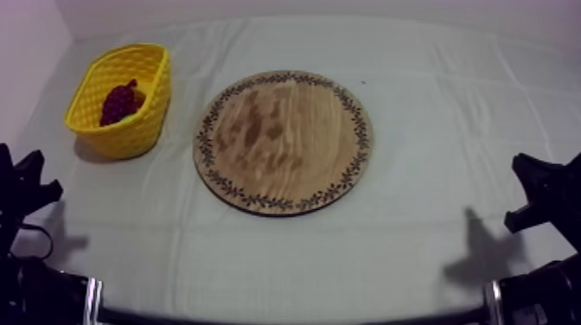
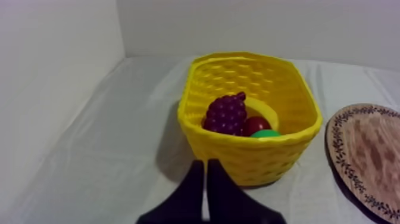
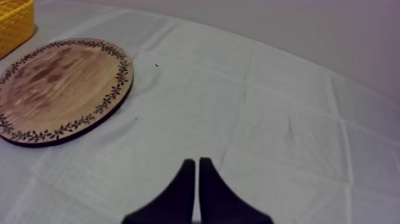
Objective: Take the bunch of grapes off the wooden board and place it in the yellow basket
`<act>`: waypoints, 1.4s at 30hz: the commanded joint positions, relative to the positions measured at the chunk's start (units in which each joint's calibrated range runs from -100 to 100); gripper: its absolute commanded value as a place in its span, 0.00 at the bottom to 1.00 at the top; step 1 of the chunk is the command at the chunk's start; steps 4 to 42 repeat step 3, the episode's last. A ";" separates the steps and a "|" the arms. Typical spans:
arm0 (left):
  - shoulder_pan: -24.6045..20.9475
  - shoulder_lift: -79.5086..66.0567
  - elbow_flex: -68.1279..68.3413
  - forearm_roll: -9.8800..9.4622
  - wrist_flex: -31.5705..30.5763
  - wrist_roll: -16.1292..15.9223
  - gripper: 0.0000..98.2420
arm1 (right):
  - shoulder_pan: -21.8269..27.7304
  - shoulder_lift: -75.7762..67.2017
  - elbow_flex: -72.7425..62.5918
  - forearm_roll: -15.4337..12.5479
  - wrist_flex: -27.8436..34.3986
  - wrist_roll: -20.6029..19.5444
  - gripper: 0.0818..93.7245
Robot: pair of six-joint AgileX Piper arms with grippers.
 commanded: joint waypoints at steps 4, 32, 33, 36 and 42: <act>-0.13 -0.04 0.03 -0.04 0.09 -0.05 0.00 | 0.02 -0.01 -0.03 0.01 0.00 -0.01 0.00; -0.13 -0.04 0.03 -0.04 0.09 -0.05 0.00 | 0.02 -0.01 -0.03 0.01 0.00 -0.01 0.00; -0.13 -0.04 0.03 -0.04 0.09 -0.05 0.00 | 0.02 -0.01 -0.03 0.01 0.00 -0.01 0.00; -0.13 -0.04 0.03 -0.04 0.09 -0.05 0.00 | 0.02 -0.01 -0.03 0.01 0.00 -0.01 0.00; -0.13 -0.04 0.03 -0.04 0.09 -0.05 0.00 | 0.02 -0.01 -0.03 0.01 0.00 -0.01 0.00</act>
